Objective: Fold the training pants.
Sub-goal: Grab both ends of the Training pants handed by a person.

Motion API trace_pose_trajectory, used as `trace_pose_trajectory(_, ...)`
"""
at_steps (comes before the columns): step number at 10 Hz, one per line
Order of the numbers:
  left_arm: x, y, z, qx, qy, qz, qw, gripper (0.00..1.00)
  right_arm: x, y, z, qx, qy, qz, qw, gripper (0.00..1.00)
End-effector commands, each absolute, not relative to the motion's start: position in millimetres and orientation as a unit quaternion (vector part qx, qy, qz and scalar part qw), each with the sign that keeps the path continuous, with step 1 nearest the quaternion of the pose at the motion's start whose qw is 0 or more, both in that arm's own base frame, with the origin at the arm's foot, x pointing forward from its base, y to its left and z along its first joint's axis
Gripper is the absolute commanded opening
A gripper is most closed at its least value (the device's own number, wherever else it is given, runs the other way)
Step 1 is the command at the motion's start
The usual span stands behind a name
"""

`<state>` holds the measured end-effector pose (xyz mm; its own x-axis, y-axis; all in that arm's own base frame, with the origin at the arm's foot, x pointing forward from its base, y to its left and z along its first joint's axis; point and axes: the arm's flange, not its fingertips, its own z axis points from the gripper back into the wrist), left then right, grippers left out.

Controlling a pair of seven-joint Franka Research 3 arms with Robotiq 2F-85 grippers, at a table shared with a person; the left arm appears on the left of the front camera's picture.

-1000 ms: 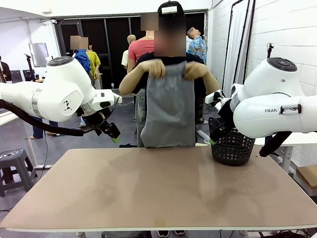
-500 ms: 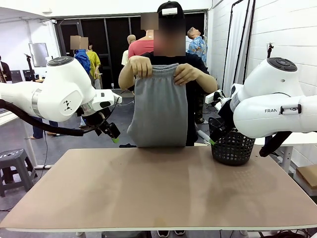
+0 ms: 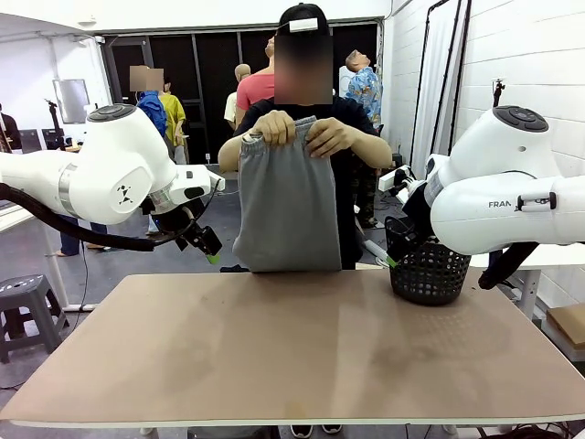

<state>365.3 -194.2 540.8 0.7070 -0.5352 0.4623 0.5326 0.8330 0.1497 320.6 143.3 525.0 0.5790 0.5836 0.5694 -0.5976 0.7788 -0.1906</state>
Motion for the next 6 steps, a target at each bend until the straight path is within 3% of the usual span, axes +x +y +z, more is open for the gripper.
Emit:
trace_pose_trajectory(1, 364.7, -193.5, 541.3, 0.002, -0.255, -0.292, 0.922, 1.00, 321.2, 144.4, 525.5, 0.012, -0.321, 0.332, 0.887, 1.00)
trace_pose_trajectory(6, 364.7, -193.5, 541.3, 0.002, -0.255, -0.292, 0.922, 1.00, 321.2, 144.4, 525.5, 0.012, -0.321, 0.332, 0.887, 1.00)
